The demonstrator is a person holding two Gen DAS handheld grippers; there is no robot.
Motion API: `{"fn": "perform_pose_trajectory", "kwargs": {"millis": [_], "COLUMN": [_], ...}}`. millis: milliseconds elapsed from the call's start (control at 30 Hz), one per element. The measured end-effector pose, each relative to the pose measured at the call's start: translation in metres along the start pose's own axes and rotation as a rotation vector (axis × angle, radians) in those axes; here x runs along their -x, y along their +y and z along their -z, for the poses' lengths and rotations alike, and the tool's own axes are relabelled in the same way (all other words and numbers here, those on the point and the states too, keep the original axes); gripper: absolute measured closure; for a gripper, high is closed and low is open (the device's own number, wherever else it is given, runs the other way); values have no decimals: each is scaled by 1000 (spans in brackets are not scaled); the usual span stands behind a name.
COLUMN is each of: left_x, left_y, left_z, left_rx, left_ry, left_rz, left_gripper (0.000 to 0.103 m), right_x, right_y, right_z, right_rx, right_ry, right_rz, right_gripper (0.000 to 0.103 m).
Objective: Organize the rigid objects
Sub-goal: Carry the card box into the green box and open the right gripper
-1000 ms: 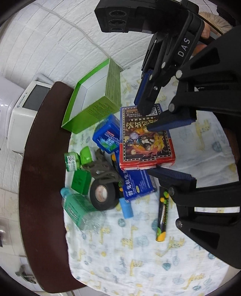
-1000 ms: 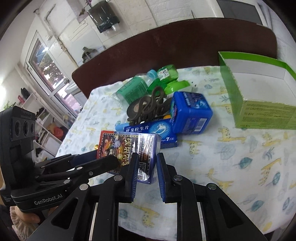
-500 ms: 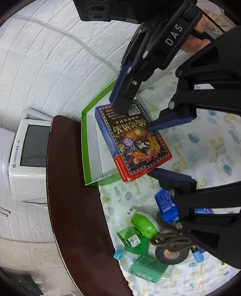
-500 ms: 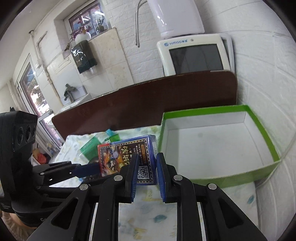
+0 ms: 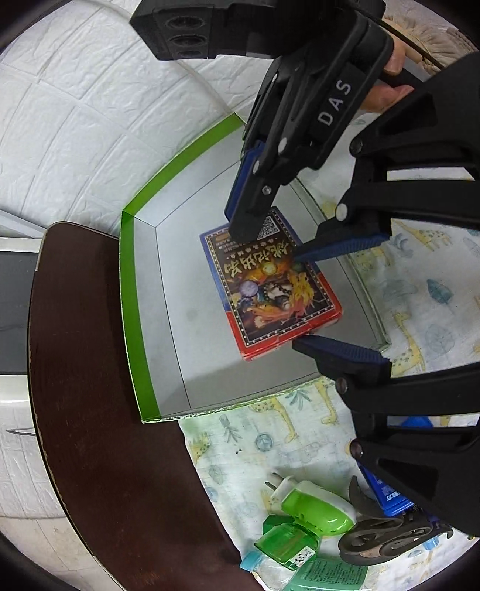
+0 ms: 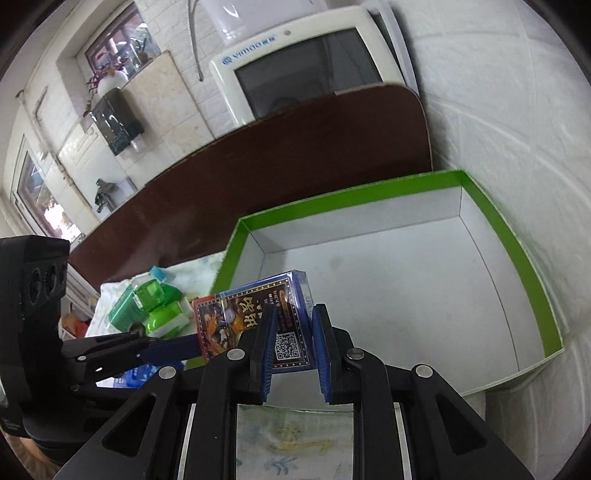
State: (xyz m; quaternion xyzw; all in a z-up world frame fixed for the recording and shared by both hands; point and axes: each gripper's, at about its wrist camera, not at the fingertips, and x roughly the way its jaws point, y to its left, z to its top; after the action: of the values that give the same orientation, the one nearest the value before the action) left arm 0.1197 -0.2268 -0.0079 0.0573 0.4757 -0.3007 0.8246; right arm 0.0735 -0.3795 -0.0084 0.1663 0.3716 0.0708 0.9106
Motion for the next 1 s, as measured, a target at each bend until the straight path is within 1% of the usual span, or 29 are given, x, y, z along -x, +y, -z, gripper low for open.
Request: {"fn": "perform_pose_trajectory", "kwargs": {"millis": [100,167,200,267,300,333,400,467,567,700,733,800,833,867,933,1000], "left_x": [-4,-4,-3,0,2,4,7,15,31,60,69,90,100,113,132,145], "left_y": [-4,-8,-9,-13,-16,-18,-19,-13,0,18,23,33,38,42,50,59], "left_z": [3,5,6,7,8,9,9,11,14,15,16,18,19,23,30,39], "left_rx": [-24,-45,-52,-73,-89,-101,-105,-88,-59,-24,-13,9,18,26,30,39], "left_ry": [20,16,12,6,-1,-7,-17,-28,-61,-119,-139,-190,-219,-254,-311,-332], "left_rz": [-26,-44,-31,-39,-54,-65,-67,-64,-83,-128,-140,-166,-184,-205,-240,-267], "left_gripper": [64,65,65,65,65,64,62,62,62,60,58,49,39,32,28,27], "right_x": [-16,-19,-22,-24,-25,-25,-23,-18,-7,10,15,25,30,35,43,47], "right_y": [-6,-1,0,1,4,6,9,8,5,10,14,25,32,40,58,76], "right_z": [3,3,3,5,5,5,7,8,10,10,10,8,7,6,3,4], "right_rx": [-11,19,28,32,33,38,40,25,2,-4,1,15,26,36,58,81], "right_ry": [51,57,69,89,98,100,92,78,57,32,24,5,-8,-20,-41,-35], "right_rz": [11,34,42,-17,-34,-30,-8,-2,6,16,17,19,17,17,10,-12], "right_gripper": [81,81,81,81,81,81,81,81,81,82,82,82,82,82,81,79]}}
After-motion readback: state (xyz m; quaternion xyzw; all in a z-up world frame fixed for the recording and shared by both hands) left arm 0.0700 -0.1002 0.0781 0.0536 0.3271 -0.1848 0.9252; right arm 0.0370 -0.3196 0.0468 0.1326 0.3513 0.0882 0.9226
